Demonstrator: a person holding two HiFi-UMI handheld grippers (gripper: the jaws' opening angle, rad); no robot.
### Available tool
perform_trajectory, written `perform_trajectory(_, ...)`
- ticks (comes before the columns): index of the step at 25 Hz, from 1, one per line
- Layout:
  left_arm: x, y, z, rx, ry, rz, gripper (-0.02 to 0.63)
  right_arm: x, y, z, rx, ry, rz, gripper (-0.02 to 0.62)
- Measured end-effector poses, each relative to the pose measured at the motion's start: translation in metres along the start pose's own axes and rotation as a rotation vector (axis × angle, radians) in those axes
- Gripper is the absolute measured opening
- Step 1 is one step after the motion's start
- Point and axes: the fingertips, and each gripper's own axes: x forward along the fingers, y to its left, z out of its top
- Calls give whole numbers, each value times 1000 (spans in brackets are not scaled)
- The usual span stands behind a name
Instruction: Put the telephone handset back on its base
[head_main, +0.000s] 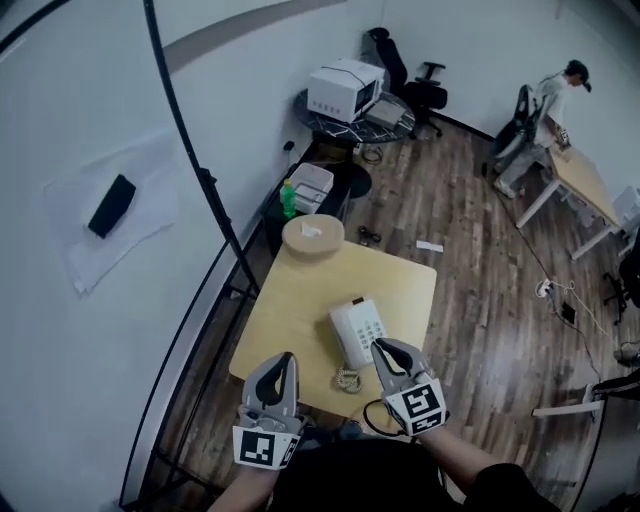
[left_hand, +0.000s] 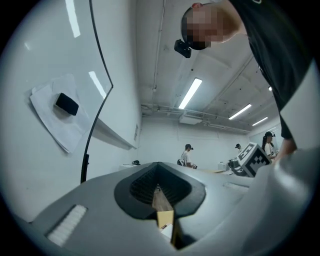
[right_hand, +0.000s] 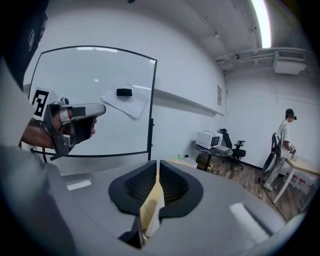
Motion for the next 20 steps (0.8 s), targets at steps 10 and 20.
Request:
perform_trajectory(10, 14, -25, 23, 49, -14, -68, 0, -32, 11, 30, 37, -151, -37, 11)
perform_trajectory(20, 16, -35, 27, 66, -24, -76, 0, -39, -8, 29, 88, -197, -90, 7)
